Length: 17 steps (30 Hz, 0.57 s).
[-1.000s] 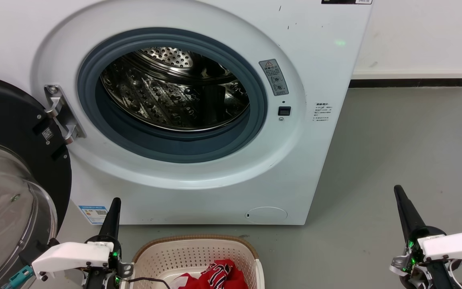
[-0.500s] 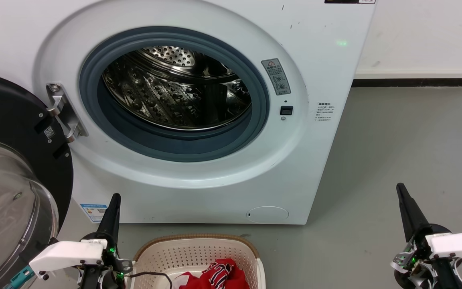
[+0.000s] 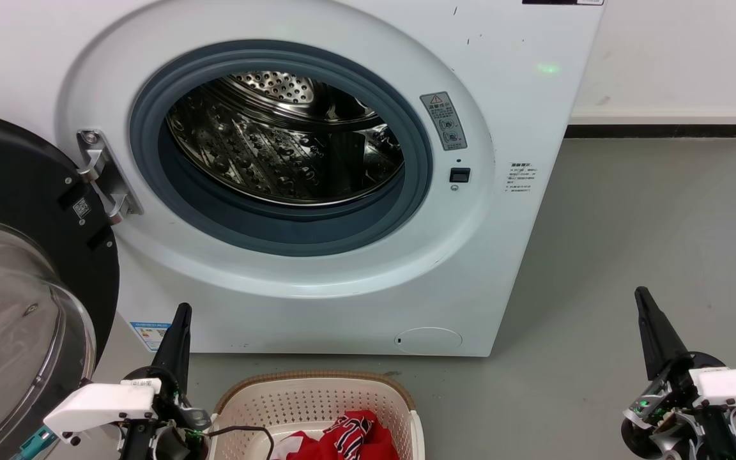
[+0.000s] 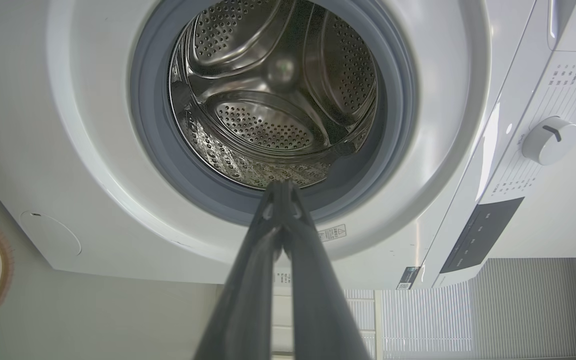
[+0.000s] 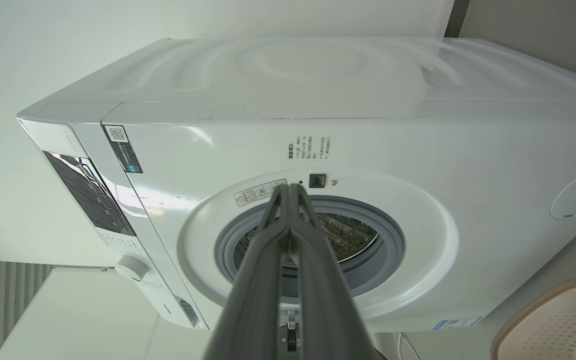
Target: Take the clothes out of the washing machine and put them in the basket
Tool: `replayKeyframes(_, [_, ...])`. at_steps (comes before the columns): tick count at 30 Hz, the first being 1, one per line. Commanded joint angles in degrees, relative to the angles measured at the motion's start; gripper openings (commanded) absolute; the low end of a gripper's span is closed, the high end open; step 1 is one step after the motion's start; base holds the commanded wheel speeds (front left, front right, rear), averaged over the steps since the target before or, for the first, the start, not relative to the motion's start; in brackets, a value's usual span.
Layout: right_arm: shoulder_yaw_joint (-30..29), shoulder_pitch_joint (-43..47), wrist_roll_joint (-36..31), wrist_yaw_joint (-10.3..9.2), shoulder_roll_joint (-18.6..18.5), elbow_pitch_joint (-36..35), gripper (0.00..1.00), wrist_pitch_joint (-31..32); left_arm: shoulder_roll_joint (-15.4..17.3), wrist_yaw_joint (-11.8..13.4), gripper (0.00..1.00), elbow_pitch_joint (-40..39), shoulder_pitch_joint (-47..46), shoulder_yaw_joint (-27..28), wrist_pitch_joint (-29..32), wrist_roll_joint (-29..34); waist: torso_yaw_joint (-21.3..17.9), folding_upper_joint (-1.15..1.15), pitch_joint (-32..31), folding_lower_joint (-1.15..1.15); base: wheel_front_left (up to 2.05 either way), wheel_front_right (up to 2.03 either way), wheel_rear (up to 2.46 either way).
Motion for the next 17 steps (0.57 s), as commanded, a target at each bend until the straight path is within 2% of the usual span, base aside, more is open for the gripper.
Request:
replayKeyframes(1, [-0.08,-0.73,0.17,-0.02,0.14,0.16,0.00,0.19,-0.09,-0.27,0.00,-0.18,-0.54,0.22,0.23,-0.28,0.00,0.00,0.00,-0.01,0.00,0.00,0.00])
replayKeyframes(17, [-0.42,-0.77,-0.27,-0.02,0.35,0.16,0.00,0.46,-0.08,-0.26,0.00,-0.18,-0.50,0.20,0.22,-0.29,0.00,0.00,0.00,-0.01,0.00,0.00,0.00])
